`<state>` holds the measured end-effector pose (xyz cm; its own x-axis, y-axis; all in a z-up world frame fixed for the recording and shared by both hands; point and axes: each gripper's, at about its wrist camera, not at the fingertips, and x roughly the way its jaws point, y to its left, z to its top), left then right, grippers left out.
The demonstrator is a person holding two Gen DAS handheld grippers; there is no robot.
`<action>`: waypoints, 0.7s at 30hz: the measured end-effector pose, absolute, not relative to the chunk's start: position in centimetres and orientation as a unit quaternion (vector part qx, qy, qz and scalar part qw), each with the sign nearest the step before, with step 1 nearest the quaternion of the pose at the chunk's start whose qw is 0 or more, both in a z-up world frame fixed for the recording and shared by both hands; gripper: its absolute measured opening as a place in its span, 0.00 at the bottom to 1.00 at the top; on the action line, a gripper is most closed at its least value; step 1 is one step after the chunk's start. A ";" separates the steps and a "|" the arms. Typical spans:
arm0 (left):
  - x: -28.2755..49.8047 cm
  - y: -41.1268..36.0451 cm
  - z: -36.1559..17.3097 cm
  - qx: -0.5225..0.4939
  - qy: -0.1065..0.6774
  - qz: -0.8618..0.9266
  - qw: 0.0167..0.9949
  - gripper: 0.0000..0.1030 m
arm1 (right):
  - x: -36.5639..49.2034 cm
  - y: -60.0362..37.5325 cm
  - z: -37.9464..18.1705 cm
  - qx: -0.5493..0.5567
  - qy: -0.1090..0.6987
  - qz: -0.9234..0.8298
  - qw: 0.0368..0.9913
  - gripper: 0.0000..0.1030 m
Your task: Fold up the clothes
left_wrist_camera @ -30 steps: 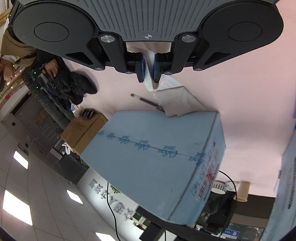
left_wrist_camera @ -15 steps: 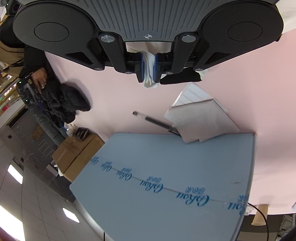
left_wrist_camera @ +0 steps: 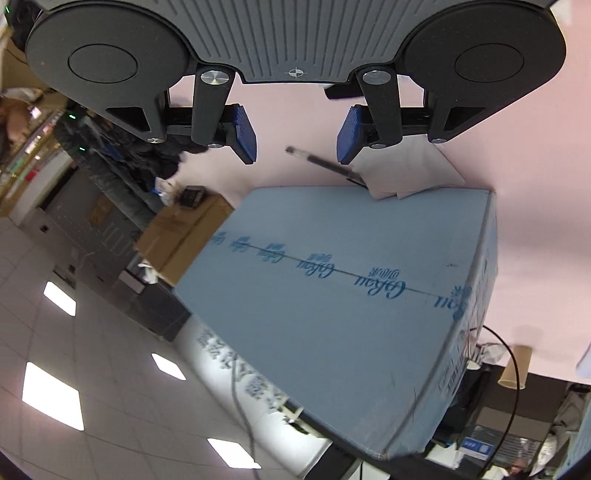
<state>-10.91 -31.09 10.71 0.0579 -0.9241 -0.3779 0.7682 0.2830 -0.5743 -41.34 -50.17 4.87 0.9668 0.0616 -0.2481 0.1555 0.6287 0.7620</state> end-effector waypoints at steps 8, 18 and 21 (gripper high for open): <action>-11.3 -23.6 7.0 -0.170 0.413 -0.580 0.681 0.59 | -33.6 -49.3 3.4 0.485 0.158 0.060 0.858 0.56; -8.9 -24.0 0.9 -0.170 0.475 -0.513 0.695 0.59 | -32.9 -53.0 -1.6 0.512 0.215 -0.037 0.831 0.41; -8.9 -24.3 0.2 -0.158 0.474 -0.512 0.699 0.59 | -33.9 -53.7 -2.9 0.518 0.221 -0.049 0.825 0.25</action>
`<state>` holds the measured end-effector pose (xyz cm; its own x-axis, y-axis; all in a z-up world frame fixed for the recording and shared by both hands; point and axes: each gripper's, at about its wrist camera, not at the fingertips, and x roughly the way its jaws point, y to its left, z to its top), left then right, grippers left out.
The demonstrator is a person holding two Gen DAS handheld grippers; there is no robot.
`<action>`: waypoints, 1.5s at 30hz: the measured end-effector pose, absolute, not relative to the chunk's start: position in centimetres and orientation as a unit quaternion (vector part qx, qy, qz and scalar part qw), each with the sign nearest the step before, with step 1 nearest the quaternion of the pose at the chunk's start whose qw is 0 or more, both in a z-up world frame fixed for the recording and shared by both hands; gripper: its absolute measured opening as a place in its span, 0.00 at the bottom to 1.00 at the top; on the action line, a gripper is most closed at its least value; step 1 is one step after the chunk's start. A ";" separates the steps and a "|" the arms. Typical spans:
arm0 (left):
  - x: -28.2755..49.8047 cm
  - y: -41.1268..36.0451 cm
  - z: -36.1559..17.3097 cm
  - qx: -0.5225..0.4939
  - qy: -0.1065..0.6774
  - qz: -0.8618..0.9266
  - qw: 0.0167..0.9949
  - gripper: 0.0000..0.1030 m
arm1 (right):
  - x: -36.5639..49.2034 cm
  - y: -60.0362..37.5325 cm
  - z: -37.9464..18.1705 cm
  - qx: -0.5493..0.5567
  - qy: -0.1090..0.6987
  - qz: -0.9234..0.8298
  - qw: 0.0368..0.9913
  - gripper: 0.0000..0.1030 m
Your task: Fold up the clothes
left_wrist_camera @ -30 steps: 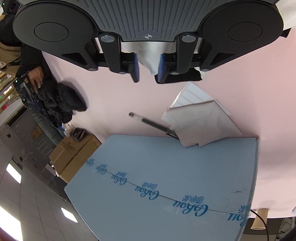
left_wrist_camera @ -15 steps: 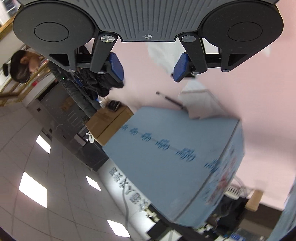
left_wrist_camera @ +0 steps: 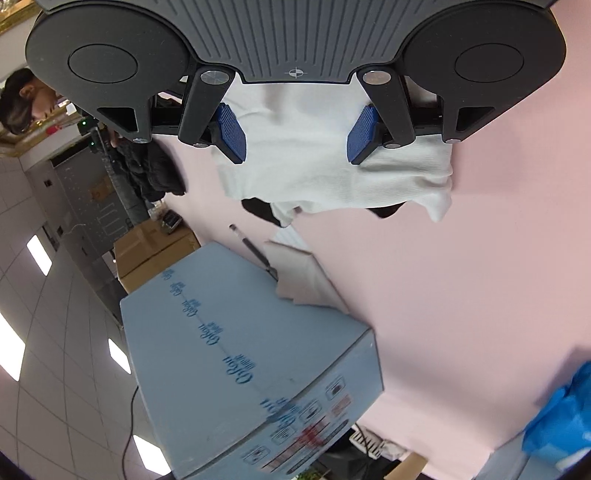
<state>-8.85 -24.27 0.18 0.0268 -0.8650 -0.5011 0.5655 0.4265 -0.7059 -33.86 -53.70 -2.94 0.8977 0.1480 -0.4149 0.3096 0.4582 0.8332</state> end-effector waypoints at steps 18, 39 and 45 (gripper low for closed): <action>-16.7 -19.9 3.9 -0.057 0.410 -0.600 0.685 0.65 | -28.1 -52.8 0.9 0.500 0.183 0.021 0.846 0.63; -18.3 -17.5 5.9 0.008 0.333 -0.522 0.785 0.73 | -36.9 -51.3 2.9 0.497 0.138 0.028 0.856 0.78; -18.8 -18.5 6.1 0.052 0.309 -0.478 0.820 0.74 | -37.3 -49.0 0.2 0.495 0.213 0.036 0.841 0.76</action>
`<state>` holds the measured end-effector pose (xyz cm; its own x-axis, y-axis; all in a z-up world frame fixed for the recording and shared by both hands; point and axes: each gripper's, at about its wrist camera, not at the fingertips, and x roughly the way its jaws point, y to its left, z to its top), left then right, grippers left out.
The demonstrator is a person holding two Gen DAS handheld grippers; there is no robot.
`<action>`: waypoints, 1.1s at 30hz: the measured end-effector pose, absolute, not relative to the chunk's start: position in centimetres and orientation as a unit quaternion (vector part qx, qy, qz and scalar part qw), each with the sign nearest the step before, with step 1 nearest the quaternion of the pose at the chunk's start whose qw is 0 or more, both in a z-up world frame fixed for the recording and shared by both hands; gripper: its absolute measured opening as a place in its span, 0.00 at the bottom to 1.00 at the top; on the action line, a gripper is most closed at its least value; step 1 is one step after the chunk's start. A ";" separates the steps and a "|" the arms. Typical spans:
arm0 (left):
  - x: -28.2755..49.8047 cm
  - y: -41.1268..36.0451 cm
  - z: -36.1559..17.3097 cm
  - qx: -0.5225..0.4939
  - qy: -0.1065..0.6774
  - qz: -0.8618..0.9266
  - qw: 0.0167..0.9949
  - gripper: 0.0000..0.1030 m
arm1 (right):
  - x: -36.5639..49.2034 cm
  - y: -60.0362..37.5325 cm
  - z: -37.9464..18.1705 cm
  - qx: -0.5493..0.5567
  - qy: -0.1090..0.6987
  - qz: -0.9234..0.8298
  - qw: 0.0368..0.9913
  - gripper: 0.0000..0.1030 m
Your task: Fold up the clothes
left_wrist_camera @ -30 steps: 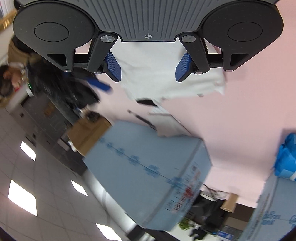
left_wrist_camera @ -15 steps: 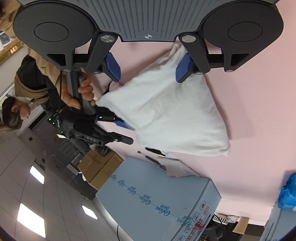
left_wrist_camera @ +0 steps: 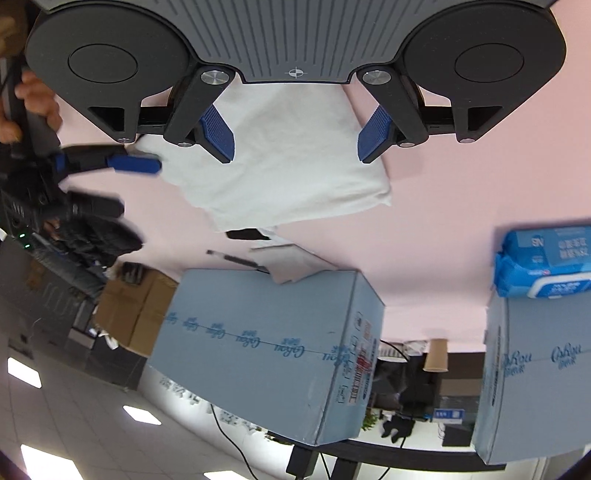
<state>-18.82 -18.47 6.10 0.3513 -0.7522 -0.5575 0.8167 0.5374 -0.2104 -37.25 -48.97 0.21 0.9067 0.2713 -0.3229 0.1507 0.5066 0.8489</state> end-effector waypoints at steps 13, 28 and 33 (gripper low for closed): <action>-18.4 -15.9 8.2 0.091 0.235 -0.394 0.884 0.88 | -41.4 -50.1 3.8 0.442 0.153 -0.041 0.883 0.81; -15.8 -12.3 8.1 0.109 0.197 -0.302 0.926 0.97 | -37.7 -49.8 3.7 0.223 0.215 -0.266 0.913 0.87; -14.2 -11.3 7.2 0.114 0.207 -0.271 0.933 0.99 | -36.1 -50.2 3.2 0.193 0.230 -0.291 0.908 0.87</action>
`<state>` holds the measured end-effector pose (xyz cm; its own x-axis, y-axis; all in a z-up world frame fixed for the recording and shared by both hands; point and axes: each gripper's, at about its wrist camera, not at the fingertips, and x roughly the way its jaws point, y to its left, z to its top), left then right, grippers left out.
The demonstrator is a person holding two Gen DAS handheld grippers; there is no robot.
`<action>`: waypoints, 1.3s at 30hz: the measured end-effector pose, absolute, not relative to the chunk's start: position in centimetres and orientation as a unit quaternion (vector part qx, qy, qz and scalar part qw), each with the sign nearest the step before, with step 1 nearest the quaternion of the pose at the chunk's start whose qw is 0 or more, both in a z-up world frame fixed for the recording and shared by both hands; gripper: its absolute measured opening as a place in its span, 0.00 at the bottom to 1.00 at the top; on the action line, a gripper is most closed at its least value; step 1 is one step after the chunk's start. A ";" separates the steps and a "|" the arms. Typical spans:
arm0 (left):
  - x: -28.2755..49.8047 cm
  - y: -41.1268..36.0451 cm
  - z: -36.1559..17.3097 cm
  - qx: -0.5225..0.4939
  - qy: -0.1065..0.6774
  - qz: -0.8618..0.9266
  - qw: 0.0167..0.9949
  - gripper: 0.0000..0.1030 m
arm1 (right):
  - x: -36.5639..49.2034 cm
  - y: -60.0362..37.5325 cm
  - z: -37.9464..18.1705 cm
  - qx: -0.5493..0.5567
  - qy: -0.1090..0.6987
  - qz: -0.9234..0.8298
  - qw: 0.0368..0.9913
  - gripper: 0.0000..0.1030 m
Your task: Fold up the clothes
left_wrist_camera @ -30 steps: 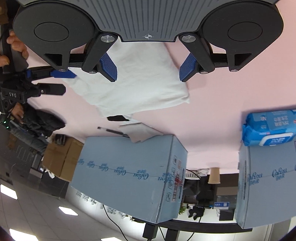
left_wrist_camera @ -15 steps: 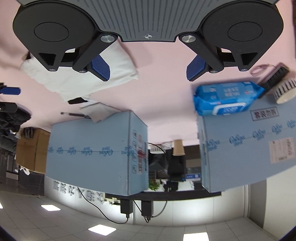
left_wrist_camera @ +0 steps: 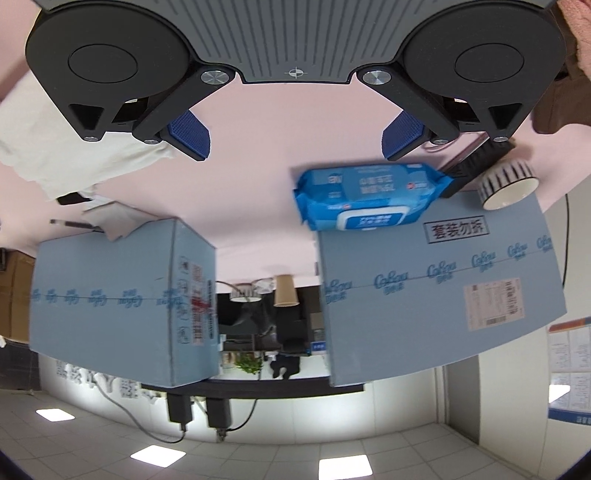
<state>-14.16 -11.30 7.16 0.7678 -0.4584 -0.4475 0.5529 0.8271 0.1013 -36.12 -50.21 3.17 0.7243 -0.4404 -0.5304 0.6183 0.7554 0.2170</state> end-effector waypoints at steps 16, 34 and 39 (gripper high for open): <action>-4.3 -7.0 0.7 0.079 0.324 -0.214 0.918 1.00 | -32.8 -53.0 0.6 0.160 0.270 -0.395 0.863 0.89; -2.2 -6.5 -0.1 0.071 0.339 -0.191 0.918 1.00 | -31.5 -54.5 -0.6 0.189 0.291 -0.369 0.862 0.96; -2.3 -6.6 -0.1 0.071 0.339 -0.191 0.918 1.00 | -31.6 -54.6 -0.7 0.193 0.287 -0.366 0.864 0.97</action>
<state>-2.32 -6.57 -0.05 0.6972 -0.3019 -0.6502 0.3988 0.9170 0.0019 -31.61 -54.55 -0.68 0.5672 -0.5206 -0.6382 0.7430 0.6577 0.1238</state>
